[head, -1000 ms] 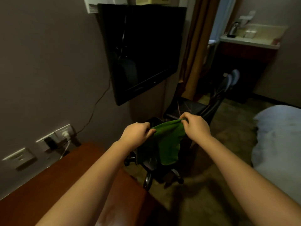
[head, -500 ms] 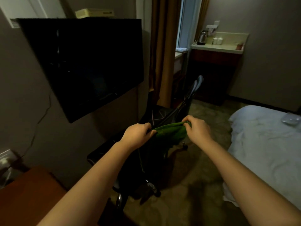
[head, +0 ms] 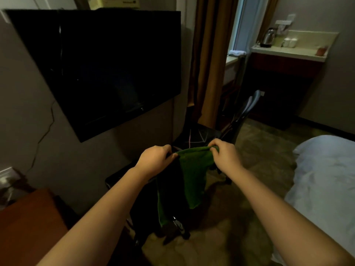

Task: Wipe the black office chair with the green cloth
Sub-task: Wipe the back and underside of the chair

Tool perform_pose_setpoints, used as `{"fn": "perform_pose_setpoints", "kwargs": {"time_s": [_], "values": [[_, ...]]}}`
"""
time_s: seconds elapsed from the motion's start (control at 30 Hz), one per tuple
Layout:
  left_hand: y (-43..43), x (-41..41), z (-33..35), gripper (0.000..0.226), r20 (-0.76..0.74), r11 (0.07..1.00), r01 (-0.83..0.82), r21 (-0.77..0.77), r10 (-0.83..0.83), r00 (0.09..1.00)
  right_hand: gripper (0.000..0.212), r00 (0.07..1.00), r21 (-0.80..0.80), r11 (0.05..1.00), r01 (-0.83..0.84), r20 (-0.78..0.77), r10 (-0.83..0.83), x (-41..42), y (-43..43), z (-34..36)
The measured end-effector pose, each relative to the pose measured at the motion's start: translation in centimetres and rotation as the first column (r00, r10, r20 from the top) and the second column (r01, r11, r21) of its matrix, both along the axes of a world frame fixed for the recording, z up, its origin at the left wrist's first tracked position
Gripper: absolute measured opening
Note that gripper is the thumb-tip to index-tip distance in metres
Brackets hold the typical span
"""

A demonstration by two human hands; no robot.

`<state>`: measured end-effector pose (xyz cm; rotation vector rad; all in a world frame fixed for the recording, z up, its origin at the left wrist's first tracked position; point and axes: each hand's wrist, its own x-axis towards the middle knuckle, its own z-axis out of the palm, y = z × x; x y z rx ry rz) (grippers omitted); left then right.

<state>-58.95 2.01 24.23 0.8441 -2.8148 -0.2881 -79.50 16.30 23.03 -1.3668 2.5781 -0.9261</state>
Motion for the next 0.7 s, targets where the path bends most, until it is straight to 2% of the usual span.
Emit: {"fn": "perform_pose_setpoints", "kwargs": {"time_s": [0.17,0.37,0.6,0.7], "values": [[-6.2,-1.1,-2.1,0.028,-0.008,0.997,-0.066,0.033,0.067,0.998,0.016,0.997,0.015,0.998,-0.064,-0.043,0.065,-2.0,-7.4,-0.7],[-11.2,-3.1,-4.6,0.027,0.029,0.994,-0.074,0.075,0.072,0.997,0.015,0.992,0.066,0.991,-0.113,-0.04,0.116,-4.5,-14.6,-1.6],[-14.2,-3.2,-7.6,0.027,0.167,0.986,-0.072,0.152,0.047,0.985,0.015,0.979,0.167,0.967,-0.193,-0.027,0.201,-4.9,-18.1,-5.0],[-14.7,-3.4,-7.8,0.026,0.148,0.987,-0.085,0.134,0.064,0.987,0.016,0.973,0.167,0.961,-0.22,-0.036,0.229,-5.2,-18.8,-5.5]]}}
